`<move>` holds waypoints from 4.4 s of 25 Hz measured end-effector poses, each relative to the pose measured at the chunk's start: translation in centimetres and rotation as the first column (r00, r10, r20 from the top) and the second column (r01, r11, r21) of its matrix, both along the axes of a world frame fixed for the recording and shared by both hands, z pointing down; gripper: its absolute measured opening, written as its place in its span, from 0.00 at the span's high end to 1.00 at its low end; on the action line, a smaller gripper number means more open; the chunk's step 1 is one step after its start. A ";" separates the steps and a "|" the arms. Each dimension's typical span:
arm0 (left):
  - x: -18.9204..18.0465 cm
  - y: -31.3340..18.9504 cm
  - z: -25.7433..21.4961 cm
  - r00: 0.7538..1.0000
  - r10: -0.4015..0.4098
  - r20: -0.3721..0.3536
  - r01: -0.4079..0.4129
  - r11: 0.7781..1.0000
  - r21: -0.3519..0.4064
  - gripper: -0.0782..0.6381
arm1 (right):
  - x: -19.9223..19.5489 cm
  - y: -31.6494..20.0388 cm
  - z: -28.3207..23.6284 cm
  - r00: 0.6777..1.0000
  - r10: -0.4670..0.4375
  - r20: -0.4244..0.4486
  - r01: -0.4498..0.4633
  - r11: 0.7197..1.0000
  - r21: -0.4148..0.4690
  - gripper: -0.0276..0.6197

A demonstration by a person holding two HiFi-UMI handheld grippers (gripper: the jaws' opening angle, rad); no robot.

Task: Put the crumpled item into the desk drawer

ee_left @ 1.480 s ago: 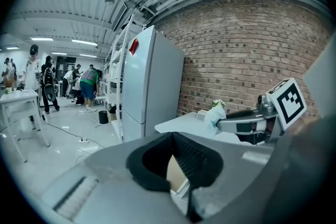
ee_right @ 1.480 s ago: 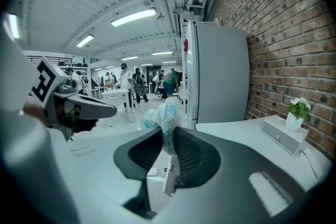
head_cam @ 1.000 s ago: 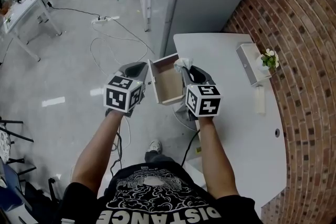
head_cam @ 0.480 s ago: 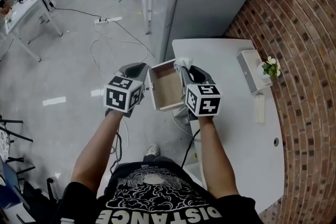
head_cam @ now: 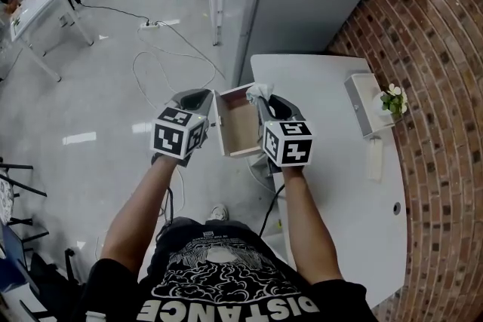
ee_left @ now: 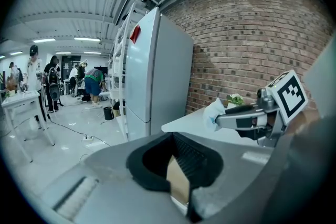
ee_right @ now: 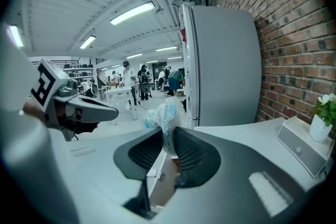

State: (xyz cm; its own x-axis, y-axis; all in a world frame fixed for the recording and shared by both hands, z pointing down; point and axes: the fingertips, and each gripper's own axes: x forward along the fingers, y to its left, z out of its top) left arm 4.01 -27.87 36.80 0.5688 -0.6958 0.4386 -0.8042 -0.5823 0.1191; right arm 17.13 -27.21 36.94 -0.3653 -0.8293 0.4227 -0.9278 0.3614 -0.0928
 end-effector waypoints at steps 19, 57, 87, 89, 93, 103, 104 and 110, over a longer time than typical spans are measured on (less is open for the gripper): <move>-2.9 0.2 4.0 0.999 -0.030 0.019 0.031 0.999 -0.035 0.89 | -2.8 -0.1 4.9 0.999 -0.014 0.039 0.017 0.998 -0.062 0.84; -2.7 -7.5 24.3 0.996 0.079 0.045 -0.064 0.958 -0.281 0.89 | -4.3 -6.2 29.1 0.997 0.078 -0.003 -0.073 0.923 -0.379 0.84; -0.9 -10.7 31.4 0.983 0.182 -0.002 -0.169 0.909 -0.381 0.89 | -2.8 -8.8 39.4 0.972 0.232 -0.025 -0.211 0.831 -0.514 0.83; -0.8 -10.8 31.6 0.982 0.189 -0.004 -0.176 0.908 -0.379 0.89 | -2.8 -8.9 39.6 0.972 0.234 -0.024 -0.213 0.831 -0.515 0.83; -0.7 -10.7 31.8 0.980 0.198 -0.007 -0.186 0.905 -0.383 0.89 | -2.9 -8.8 39.7 0.971 0.237 -0.023 -0.214 0.830 -0.515 0.81; -0.5 -10.3 30.3 0.982 0.191 -0.013 -0.182 0.909 -0.376 0.89 | -3.1 -8.1 37.8 0.978 0.207 -0.029 -0.192 0.834 -0.517 0.74; -0.5 -10.5 29.8 0.982 0.186 -0.017 -0.179 0.912 -0.368 0.89 | -3.2 -8.3 37.4 0.980 0.198 -0.029 -0.184 0.838 -0.513 0.74; -1.3 -11.7 27.3 0.989 0.150 -0.012 -0.145 0.927 -0.345 0.89 | -4.5 -9.5 34.0 0.988 0.151 -0.018 -0.141 0.864 -0.484 0.74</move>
State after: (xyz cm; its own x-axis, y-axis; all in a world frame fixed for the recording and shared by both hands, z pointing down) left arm 2.68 -39.55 64.08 0.6451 -0.4096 0.6450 -0.7157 -0.6194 0.3225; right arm 12.60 -36.74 70.99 -0.2686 -0.5685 0.7776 -0.9626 0.1276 -0.2392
